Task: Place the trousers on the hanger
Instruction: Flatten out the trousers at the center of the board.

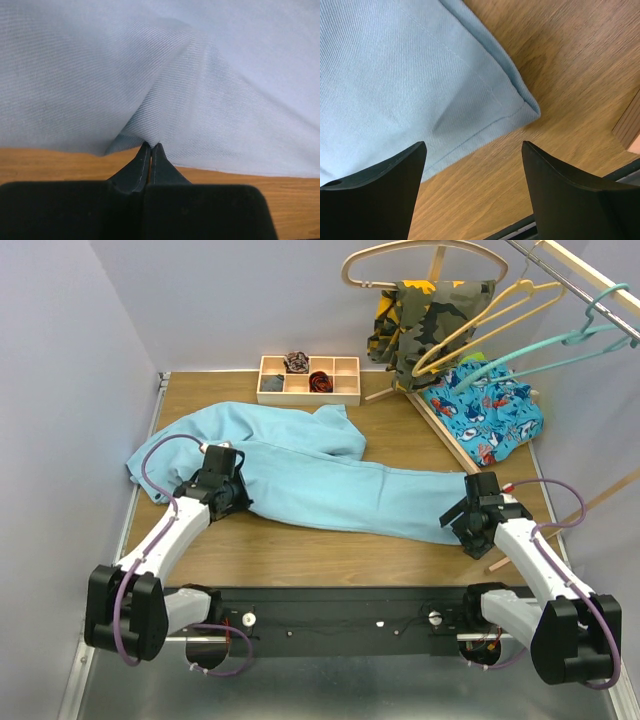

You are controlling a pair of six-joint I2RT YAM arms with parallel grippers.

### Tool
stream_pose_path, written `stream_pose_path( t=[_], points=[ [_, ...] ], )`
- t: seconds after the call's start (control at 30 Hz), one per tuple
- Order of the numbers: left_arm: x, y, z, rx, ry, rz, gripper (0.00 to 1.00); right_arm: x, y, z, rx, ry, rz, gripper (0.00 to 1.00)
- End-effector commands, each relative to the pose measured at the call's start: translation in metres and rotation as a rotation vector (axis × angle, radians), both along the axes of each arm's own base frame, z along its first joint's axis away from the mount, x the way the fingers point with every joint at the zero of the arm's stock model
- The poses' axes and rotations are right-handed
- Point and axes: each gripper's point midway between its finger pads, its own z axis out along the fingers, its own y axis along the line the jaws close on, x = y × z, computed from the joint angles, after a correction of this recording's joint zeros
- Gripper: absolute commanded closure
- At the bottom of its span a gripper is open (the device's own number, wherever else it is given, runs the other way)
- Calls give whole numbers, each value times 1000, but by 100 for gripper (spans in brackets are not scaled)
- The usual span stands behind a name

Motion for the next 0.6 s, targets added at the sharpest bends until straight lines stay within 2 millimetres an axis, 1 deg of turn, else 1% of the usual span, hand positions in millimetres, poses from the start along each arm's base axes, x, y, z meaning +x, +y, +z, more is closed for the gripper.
stream_pose_path(
  t=[0.0,0.03,0.13,0.2,0.23,0.27,0.3,0.33,0.37,0.4,0.43,0.5,0.53,0.57],
  points=[
    [-35,5,6,3,80,-1,100,15,-12,11,-59,-45,-18,15],
    [-39,6,5,2,90,-5,100,18,-12,13,-59,-52,-15,15],
    [-54,-3,4,-51,113,-31,100,28,-10,17,-54,-73,6,14],
    [-59,-4,5,-67,114,-36,100,33,-9,19,-54,-82,17,14],
    [-62,-7,5,-82,120,-44,96,37,-8,22,-53,-86,21,14],
    [-64,-8,5,-88,122,-50,88,40,-8,23,-55,-89,28,14],
    [-65,-9,7,-91,121,-59,60,42,-9,26,-59,-96,27,14],
    [-64,-10,11,-92,115,-65,50,48,-11,31,-72,-108,24,14],
    [-63,-10,13,-90,111,-71,43,49,-13,33,-85,-110,26,14],
    [-63,-9,14,-83,116,-79,32,51,-15,35,-97,-111,28,14],
    [-58,-10,22,-81,99,-84,31,53,-20,38,-124,-118,23,14],
    [-51,-10,29,-71,86,-97,30,55,-26,41,-156,-115,17,13],
    [-43,-11,40,-66,54,-115,29,56,-30,43,-177,-117,7,11],
    [-37,-12,45,-64,36,-119,29,57,-31,43,-183,-116,1,11]
  ],
)
